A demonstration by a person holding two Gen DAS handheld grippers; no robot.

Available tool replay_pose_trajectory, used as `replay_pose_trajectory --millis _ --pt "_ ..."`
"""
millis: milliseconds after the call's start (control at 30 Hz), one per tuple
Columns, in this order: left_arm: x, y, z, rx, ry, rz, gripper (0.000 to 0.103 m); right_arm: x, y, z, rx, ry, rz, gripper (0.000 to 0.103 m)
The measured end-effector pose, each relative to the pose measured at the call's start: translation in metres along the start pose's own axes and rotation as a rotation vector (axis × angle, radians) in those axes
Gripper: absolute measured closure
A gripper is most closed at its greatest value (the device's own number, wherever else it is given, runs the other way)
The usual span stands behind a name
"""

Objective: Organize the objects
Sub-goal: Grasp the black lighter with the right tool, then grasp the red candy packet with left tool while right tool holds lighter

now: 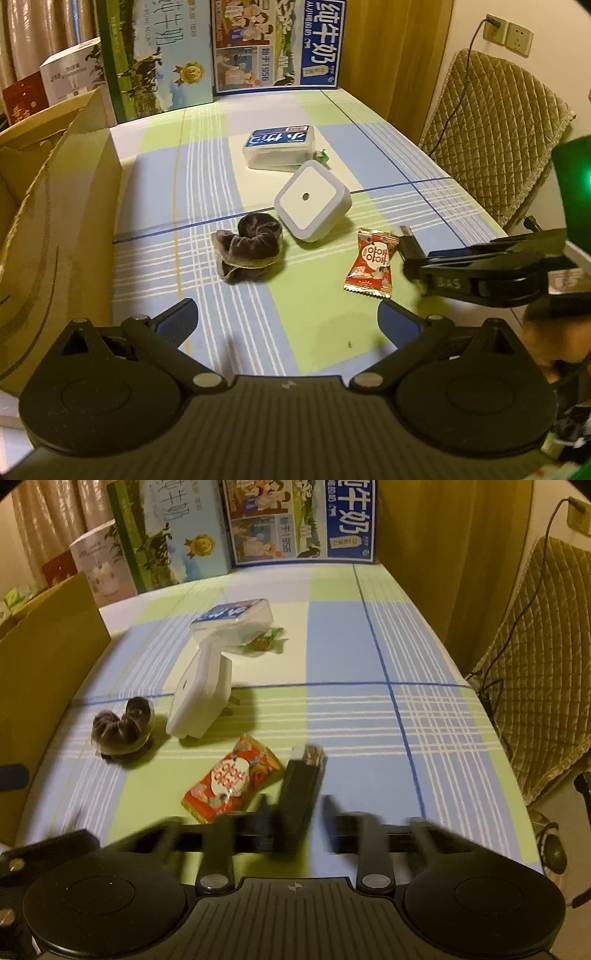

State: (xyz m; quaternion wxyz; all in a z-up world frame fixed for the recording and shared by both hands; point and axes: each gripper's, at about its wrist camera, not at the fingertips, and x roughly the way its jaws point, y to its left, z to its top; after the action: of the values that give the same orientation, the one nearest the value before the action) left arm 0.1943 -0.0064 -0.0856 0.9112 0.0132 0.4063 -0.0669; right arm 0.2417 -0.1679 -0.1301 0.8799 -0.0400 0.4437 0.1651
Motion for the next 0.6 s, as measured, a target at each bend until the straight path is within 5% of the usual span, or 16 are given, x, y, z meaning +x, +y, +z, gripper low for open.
replay_pose_trajectory --millis 167,467,600 --pt "0.010 -0.011 0.006 0.035 -0.016 -0.030 0.002 -0.014 -0.015 -0.003 0.037 0.020 0.013 0.085" --pt "0.050 -0.038 0.024 0.140 -0.029 -0.117 0.028 -0.027 -0.041 -0.011 0.156 0.012 -0.010 0.085" --pt "0.071 -0.046 0.026 0.181 -0.004 -0.145 0.047 -0.029 -0.046 -0.012 0.180 0.008 -0.011 0.085"
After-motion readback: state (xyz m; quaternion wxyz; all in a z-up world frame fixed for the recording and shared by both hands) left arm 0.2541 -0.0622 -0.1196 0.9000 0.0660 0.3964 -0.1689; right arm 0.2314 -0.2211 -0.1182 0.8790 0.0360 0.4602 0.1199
